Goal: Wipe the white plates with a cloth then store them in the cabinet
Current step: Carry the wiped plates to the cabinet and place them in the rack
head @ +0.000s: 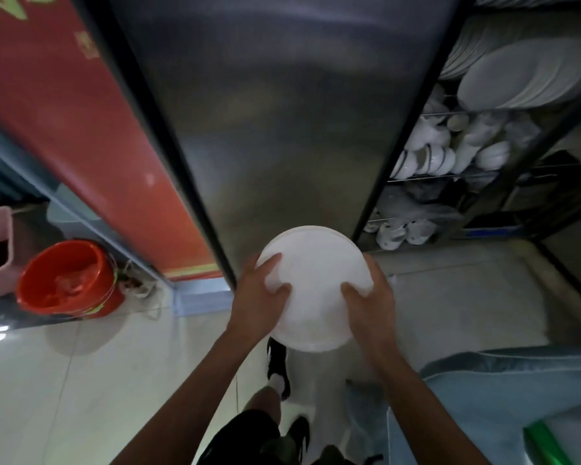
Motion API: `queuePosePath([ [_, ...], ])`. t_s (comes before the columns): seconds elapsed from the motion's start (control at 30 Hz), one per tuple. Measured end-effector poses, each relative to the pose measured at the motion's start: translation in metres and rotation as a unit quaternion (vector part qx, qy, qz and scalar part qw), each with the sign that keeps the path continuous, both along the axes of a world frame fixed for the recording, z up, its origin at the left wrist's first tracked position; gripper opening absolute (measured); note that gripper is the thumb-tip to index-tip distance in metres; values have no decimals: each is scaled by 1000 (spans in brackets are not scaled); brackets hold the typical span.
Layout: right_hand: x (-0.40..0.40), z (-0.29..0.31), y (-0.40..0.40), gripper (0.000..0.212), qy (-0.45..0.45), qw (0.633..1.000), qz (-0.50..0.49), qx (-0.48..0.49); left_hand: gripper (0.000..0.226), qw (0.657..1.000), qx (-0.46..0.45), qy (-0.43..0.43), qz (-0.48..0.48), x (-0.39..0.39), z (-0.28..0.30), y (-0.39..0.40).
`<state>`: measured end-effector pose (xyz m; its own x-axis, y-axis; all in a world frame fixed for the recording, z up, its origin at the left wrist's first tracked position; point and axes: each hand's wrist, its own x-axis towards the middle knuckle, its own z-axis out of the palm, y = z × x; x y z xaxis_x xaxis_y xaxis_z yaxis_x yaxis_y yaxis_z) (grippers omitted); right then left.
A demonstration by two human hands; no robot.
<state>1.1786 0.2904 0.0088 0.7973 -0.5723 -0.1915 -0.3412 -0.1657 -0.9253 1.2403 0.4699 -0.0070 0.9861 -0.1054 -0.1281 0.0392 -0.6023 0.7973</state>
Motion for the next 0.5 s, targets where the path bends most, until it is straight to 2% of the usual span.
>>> queuePosePath([
  [0.27, 76, 9, -77, 63, 17, 994, -99, -40, 59, 994, -61, 13, -89, 110, -8, -97],
  [0.5, 113, 20, -143, 64, 16, 973, -224, -45, 57, 980, -70, 3, -186, 178, -7, -187],
])
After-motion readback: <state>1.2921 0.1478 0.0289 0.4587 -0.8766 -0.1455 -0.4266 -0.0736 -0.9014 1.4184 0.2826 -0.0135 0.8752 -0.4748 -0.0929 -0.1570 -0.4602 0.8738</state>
